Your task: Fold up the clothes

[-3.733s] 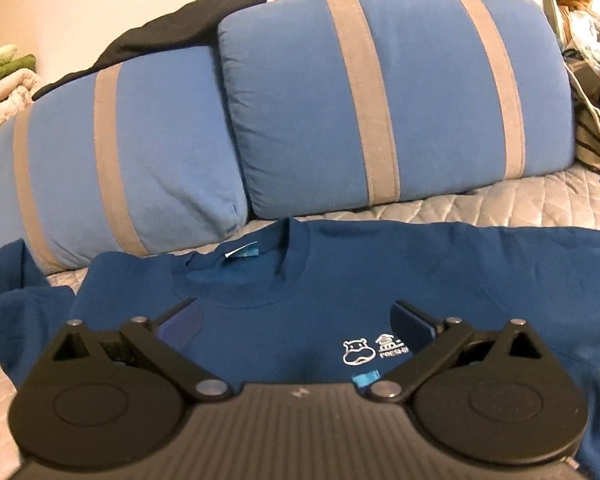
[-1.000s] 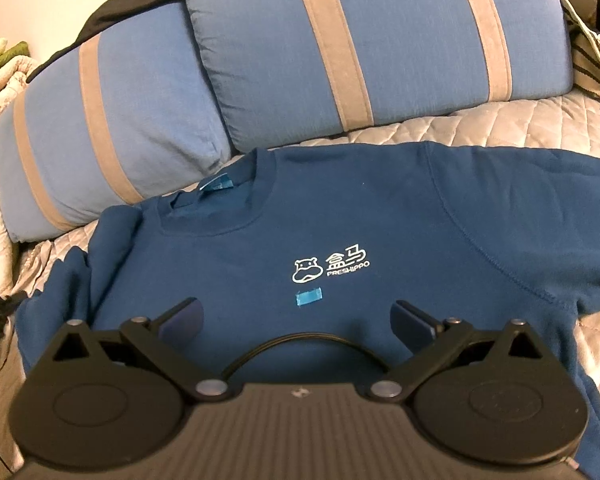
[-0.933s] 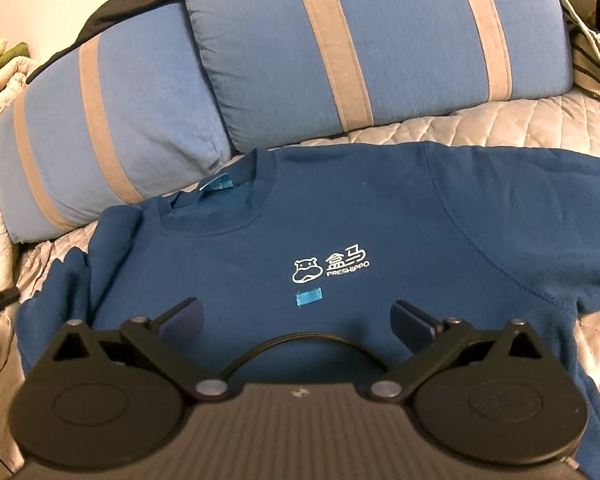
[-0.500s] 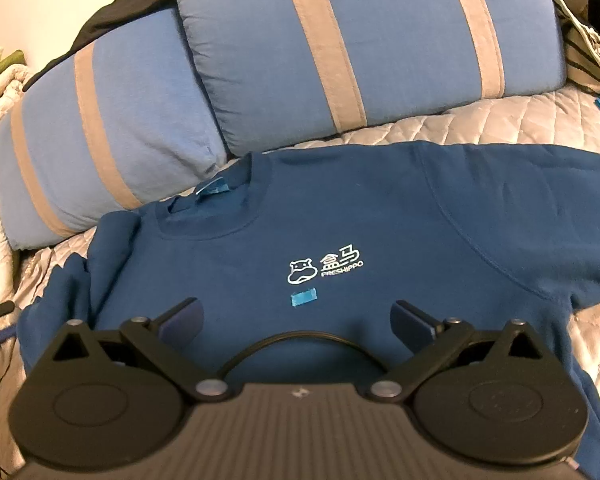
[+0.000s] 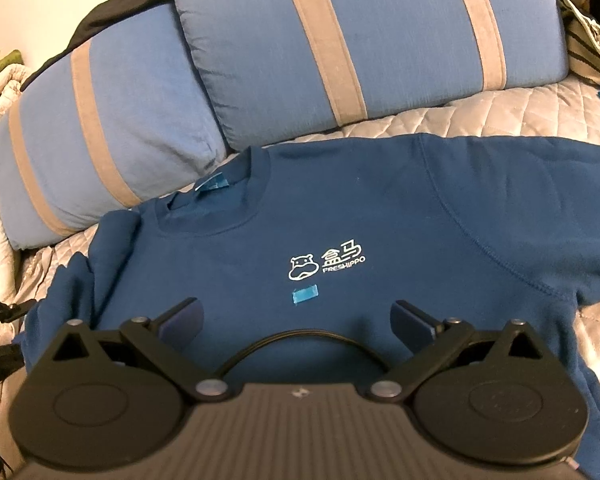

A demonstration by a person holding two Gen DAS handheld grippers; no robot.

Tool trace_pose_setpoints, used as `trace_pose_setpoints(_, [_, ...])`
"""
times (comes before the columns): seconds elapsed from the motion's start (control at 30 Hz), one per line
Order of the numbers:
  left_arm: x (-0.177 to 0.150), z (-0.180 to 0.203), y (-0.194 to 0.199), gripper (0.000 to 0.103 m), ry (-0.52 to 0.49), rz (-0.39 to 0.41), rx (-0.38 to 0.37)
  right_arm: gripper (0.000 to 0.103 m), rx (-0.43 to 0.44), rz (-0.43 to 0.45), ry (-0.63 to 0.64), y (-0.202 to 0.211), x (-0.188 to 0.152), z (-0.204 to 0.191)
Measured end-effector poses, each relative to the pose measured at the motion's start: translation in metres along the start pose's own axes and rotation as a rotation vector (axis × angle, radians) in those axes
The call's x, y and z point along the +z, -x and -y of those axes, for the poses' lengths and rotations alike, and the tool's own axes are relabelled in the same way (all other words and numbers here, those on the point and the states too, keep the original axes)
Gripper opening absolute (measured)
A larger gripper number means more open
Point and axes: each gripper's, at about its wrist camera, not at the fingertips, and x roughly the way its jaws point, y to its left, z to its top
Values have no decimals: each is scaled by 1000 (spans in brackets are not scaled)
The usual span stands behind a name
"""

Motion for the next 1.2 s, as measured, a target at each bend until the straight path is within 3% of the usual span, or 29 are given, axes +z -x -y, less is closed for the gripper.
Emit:
trace_pose_setpoints(0.03, [1, 6, 4, 4, -32, 10, 12, 103, -1, -1, 1, 0, 0, 0])
trace_pose_setpoints(0.27, [1, 60, 40, 3, -351, 85, 141, 103, 1, -3, 5, 0, -1, 0])
trace_pose_setpoints(0.4, [-4, 74, 58, 3, -426, 128, 178, 103, 1, 0, 3, 1, -1, 1])
trace_pose_setpoints(0.57, [-2, 81, 87, 3, -522, 218, 309, 103, -2, -2, -3, 0, -1, 3])
trace_pose_setpoints(0.7, [-4, 63, 127, 2, -538, 320, 454, 103, 2, -1, 0, 2, -2, 2])
trace_pose_setpoints(1.0, [-16, 9, 217, 5, -534, 537, 773, 103, 34, -11, -19, 5, -2, 2])
trace_pose_setpoints(1.1, [-24, -43, 234, 7, -335, 476, 706, 103, 41, -18, -13, 5, -4, 0])
trace_pose_setpoints(1.17, [-26, -73, 251, 20, -172, 489, 641, 103, 40, -17, -2, 5, -5, -3])
trace_pose_setpoints(1.2, [-27, -85, 260, 36, -87, 514, 611, 103, 39, -15, -1, 6, -5, -3])
